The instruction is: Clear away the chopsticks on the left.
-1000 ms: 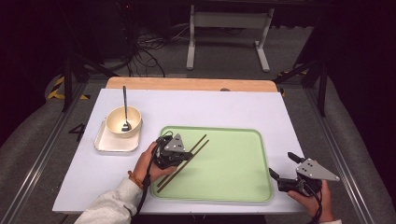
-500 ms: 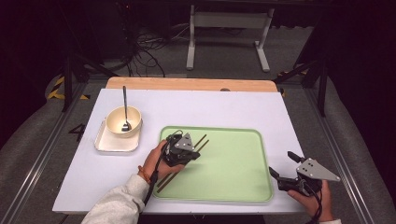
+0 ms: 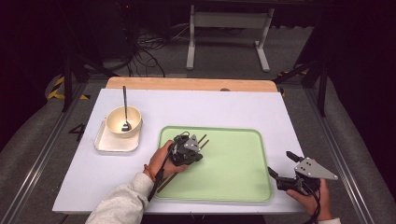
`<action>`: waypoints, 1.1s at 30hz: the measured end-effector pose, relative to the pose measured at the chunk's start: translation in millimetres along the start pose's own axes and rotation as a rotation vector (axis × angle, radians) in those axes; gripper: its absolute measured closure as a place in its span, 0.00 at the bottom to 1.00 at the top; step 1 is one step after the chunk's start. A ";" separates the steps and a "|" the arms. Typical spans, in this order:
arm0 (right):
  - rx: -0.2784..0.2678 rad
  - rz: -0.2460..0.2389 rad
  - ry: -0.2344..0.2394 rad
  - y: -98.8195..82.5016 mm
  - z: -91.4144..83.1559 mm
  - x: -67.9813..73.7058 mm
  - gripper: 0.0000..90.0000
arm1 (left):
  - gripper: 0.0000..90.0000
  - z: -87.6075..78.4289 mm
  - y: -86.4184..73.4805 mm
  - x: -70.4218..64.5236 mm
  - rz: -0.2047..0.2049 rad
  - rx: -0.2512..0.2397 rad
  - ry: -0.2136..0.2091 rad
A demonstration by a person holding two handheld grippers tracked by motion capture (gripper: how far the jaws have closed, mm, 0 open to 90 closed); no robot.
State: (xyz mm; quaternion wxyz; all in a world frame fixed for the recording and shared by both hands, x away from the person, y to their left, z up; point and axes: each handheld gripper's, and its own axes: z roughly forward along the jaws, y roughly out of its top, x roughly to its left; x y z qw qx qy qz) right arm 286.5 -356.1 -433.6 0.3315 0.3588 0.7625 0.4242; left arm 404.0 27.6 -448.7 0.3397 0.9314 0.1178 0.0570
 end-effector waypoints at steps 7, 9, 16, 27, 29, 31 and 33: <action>0.002 0.001 0.000 0.0 0.5 0.0 0.14 | 1.00 0.6 0.7 1.7 -0.001 0.003 0.020; 0.004 -0.002 0.000 0.5 0.5 0.2 0.14 | 1.00 0.2 -0.4 3.5 -0.015 -0.001 0.028; 0.004 -0.003 0.003 0.7 1.9 0.4 0.14 | 1.00 -2.3 -2.1 8.2 -0.045 0.012 0.049; 0.000 -0.005 0.004 1.1 1.8 0.2 0.14 | 1.00 -5.1 -6.6 14.8 -0.079 0.005 0.070; 0.001 -0.003 0.006 1.3 2.1 0.3 0.14 | 1.00 -5.9 -7.8 15.5 -0.092 0.005 0.068; 0.002 -0.003 0.006 1.2 2.4 0.3 0.14 | 1.00 -6.6 -8.7 16.8 -0.093 0.005 0.071; 0.003 -0.003 0.007 1.3 2.7 0.4 0.14 | 1.00 -7.6 -10.0 18.0 -0.098 0.005 0.082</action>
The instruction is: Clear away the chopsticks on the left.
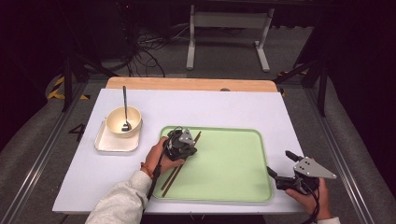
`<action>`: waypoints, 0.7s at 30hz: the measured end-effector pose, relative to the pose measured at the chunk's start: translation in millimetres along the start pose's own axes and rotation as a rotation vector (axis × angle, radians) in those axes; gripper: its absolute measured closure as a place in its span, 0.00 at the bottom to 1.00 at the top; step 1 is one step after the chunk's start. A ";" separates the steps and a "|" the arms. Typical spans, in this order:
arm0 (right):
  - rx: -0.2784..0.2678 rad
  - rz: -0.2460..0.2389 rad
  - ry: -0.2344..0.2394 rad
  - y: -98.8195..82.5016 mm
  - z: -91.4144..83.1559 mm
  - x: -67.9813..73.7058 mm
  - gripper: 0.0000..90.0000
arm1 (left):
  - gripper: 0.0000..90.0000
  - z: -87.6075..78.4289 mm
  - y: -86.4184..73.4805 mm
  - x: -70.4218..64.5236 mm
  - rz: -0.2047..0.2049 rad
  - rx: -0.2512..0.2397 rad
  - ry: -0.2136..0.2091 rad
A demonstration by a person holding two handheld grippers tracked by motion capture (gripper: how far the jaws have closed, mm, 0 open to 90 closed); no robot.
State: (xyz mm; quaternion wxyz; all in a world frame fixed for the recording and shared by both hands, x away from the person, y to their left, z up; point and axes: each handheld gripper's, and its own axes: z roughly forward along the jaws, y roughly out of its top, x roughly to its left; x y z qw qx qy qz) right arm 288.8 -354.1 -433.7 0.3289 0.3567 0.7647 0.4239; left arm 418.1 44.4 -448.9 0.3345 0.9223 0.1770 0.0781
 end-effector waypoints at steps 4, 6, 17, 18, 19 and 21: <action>0.003 -0.001 0.003 0.1 1.2 0.4 0.14 | 1.00 -2.3 -3.0 3.6 -0.016 0.002 0.010; 0.003 -0.002 0.005 0.2 1.5 0.7 0.14 | 1.00 -4.4 -5.3 5.8 -0.027 0.004 0.015; 0.004 -0.008 0.014 1.3 1.5 3.0 0.13 | 1.00 -18.8 -22.7 16.7 -0.069 0.011 0.062; 0.004 -0.009 0.015 1.4 1.4 3.3 0.13 | 1.00 -20.3 -25.3 17.7 -0.079 0.007 0.062; 0.003 -0.008 0.016 1.4 1.3 3.4 0.13 | 1.00 -21.7 -27.1 18.3 -0.083 0.006 0.066; 0.003 -0.010 0.016 1.5 1.5 3.3 0.13 | 1.00 -25.0 -31.0 19.1 -0.087 0.009 0.077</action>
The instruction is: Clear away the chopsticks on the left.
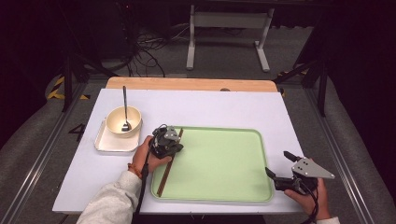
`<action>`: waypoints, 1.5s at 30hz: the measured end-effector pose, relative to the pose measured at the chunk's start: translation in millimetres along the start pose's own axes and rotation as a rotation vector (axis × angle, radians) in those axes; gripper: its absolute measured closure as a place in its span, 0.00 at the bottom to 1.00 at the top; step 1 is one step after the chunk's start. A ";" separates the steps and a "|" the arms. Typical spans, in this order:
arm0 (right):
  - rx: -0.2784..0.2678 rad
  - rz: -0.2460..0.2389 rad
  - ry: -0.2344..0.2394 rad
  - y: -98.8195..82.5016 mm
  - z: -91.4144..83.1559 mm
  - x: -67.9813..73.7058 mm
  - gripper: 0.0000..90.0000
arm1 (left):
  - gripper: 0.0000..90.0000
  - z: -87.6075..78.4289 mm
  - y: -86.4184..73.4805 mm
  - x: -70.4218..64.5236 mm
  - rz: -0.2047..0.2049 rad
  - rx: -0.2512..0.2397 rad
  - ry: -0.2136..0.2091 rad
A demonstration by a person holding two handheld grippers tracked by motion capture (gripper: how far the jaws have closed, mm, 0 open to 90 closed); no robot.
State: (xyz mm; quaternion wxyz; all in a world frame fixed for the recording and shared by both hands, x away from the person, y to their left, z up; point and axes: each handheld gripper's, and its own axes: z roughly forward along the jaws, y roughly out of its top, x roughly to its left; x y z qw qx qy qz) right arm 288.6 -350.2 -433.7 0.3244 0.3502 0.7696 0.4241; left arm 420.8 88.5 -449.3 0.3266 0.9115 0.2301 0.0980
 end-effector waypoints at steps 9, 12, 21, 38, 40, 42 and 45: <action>0.001 -0.001 0.003 0.3 0.1 0.7 0.13 | 1.00 -14.9 -19.0 5.9 -0.026 0.006 0.027; 0.000 -0.001 0.004 0.6 0.1 0.9 0.13 | 1.00 -16.6 -21.8 6.7 -0.029 0.000 0.025; -0.001 -0.002 0.003 0.7 -0.2 0.7 0.13 | 0.97 -17.9 -26.7 5.6 -0.028 -0.024 0.014; -0.002 -0.003 0.002 1.2 -1.1 0.8 0.13 | 0.91 -24.0 -30.9 5.8 -0.025 -0.065 0.020; -0.007 -0.003 0.003 1.5 -1.7 0.8 0.13 | 0.90 -27.2 -31.8 6.9 -0.022 -0.082 0.013; -0.007 0.000 0.002 1.6 -1.8 0.5 0.13 | 0.90 -31.2 -32.2 6.9 -0.013 -0.090 0.027; -0.003 -0.003 0.002 1.4 -1.0 0.3 0.13 | 0.89 -43.6 -33.7 6.1 -0.016 -0.133 0.044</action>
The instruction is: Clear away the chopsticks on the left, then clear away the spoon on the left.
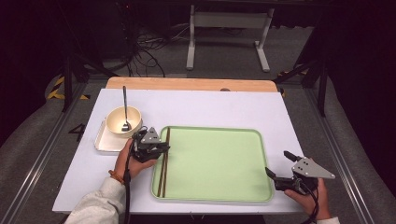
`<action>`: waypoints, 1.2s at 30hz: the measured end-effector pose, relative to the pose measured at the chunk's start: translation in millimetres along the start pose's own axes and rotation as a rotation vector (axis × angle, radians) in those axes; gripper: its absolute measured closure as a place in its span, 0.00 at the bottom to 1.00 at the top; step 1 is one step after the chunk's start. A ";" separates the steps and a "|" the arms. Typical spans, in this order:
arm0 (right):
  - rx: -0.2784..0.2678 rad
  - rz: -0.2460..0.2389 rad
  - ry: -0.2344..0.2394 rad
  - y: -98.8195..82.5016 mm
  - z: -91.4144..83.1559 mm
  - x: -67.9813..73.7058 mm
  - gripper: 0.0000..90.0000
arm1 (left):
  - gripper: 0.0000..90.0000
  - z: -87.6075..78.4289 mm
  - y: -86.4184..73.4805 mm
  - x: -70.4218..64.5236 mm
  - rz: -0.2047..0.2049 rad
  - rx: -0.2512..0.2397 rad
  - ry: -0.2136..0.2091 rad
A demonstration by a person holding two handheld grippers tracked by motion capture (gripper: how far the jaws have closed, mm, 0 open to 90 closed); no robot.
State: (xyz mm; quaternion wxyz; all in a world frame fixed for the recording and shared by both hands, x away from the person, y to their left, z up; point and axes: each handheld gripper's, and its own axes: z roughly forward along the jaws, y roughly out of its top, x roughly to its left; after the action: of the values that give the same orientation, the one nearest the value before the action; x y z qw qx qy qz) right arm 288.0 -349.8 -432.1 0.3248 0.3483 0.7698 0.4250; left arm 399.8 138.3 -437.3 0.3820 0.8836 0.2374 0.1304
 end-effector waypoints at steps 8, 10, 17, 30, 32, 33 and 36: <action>-0.002 -0.004 -0.001 0.4 -0.2 0.1 0.13 | 0.83 -30.9 0.0 0.3 0.025 -0.050 0.063; -0.001 -0.007 0.000 0.5 -0.3 0.6 0.13 | 0.82 -41.1 -1.1 2.1 0.025 -0.068 0.079; -0.003 -0.006 -0.004 1.1 0.7 0.7 0.13 | 0.70 -59.7 -9.9 8.0 0.018 -0.064 0.138; 0.008 -0.005 -0.005 -1.4 1.7 0.6 0.13 | 0.41 -98.3 -31.6 35.5 -0.129 -0.127 0.241; 0.005 -0.008 -0.004 -0.7 1.6 1.2 0.13 | 0.38 -99.8 -32.7 40.6 -0.146 -0.124 0.247; 0.002 -0.007 -0.001 -0.4 1.8 1.6 0.13 | 0.38 -100.5 -32.7 42.8 -0.146 -0.119 0.247; 0.008 -0.009 0.004 -0.9 2.6 2.9 0.13 | 0.35 -103.4 -31.6 50.7 -0.164 -0.116 0.260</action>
State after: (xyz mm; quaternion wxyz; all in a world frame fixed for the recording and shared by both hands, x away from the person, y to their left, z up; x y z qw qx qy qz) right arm 288.2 -346.7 -434.6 0.3237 0.3455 0.7737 0.4211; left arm 390.3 246.9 -388.4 0.4076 0.8135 0.3482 0.2256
